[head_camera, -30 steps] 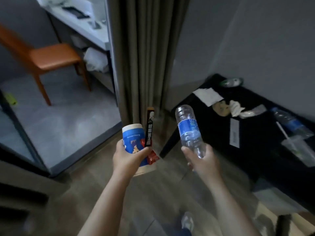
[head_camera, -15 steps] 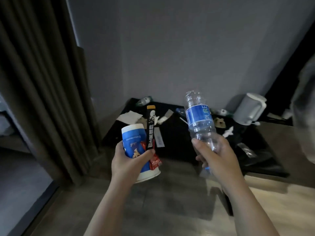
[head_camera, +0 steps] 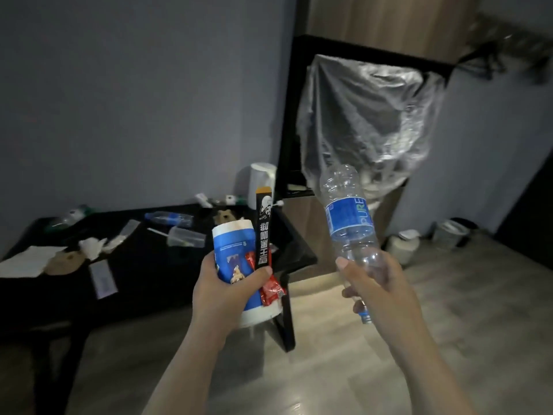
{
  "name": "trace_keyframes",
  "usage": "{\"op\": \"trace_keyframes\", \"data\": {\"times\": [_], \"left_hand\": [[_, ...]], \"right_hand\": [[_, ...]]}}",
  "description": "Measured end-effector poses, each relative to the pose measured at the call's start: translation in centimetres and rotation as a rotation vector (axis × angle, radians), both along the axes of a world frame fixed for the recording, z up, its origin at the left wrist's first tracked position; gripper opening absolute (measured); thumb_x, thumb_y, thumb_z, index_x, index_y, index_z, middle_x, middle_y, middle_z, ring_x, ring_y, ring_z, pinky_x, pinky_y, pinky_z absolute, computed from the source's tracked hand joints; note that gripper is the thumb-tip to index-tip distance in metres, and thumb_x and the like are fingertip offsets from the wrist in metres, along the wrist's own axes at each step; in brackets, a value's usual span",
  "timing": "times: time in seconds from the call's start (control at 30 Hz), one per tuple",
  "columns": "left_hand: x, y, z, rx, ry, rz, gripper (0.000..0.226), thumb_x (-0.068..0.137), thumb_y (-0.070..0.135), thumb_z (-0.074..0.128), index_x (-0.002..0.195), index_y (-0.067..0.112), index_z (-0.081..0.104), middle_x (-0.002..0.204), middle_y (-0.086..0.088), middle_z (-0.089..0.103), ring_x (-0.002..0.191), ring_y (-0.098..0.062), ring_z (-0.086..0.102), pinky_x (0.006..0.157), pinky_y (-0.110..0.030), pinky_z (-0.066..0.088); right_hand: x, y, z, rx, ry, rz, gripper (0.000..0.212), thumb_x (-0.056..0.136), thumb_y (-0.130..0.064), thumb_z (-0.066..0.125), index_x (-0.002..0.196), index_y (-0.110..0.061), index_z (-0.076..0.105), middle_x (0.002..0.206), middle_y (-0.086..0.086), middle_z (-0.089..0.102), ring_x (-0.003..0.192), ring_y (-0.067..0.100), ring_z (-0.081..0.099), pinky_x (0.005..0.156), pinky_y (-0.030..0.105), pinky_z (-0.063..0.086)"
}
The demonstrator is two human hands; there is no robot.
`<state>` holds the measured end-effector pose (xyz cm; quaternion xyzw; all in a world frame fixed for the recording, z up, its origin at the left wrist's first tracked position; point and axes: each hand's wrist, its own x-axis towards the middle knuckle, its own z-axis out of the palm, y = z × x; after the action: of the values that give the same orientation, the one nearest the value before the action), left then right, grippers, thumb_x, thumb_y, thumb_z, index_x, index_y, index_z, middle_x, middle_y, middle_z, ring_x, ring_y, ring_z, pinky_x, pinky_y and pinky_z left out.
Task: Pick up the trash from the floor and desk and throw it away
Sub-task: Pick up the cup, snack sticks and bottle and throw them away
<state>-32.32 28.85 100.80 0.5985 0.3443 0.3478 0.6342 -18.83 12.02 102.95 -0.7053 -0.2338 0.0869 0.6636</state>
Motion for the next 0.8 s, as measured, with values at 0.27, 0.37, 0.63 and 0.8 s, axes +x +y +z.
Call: {"op": "trace_keyframes", "data": {"times": [0.27,0.37,0.63,0.8], "left_hand": [[11.9,-12.0,1.5,-0.039,-0.033,-0.247,0.062,0.053,0.033,0.087,0.107,0.03,0.056,0.092,0.005,0.071,0.081,-0.015,0.071,0.071,-0.035,0.057],[15.9,-15.3,1.5,-0.027,-0.031,-0.341,0.057,0.056,0.031,0.087,0.103,0.032,0.056,0.09,0.008,0.07,0.077,-0.01,0.07,0.062,-0.026,0.052],[26.1,-20.0,1.3,-0.082,-0.047,-0.633,0.054,0.055,0.031,0.086,0.102,0.029,0.059,0.089,0.004,0.074,0.077,-0.017,0.073,0.068,-0.039,0.06],[33.3,-17.4,1.3,-0.111,-0.075,-0.704,0.052,0.058,0.027,0.086,0.103,0.028,0.059,0.087,0.003,0.074,0.076,-0.016,0.073,0.064,-0.036,0.059]], "right_hand": [[6.2,-15.3,0.0,0.04,0.04,-0.28,0.05,0.067,-0.049,0.079,0.109,-0.034,0.057,0.087,-0.004,0.07,0.063,0.014,0.068,0.045,0.025,0.046],[7.7,-19.3,-0.8,0.048,0.069,-0.404,0.054,0.069,-0.049,0.079,0.114,-0.032,0.054,0.088,-0.004,0.07,0.063,0.012,0.068,0.044,0.02,0.045],[13.2,-23.6,-0.9,0.04,0.034,-0.622,0.042,0.071,-0.045,0.076,0.106,-0.039,0.053,0.089,-0.007,0.07,0.064,0.01,0.068,0.046,0.018,0.048],[19.1,-21.5,-0.8,0.055,0.008,-0.7,0.053,0.061,-0.054,0.075,0.107,-0.038,0.054,0.088,-0.008,0.069,0.065,0.013,0.069,0.047,0.02,0.047]]}}
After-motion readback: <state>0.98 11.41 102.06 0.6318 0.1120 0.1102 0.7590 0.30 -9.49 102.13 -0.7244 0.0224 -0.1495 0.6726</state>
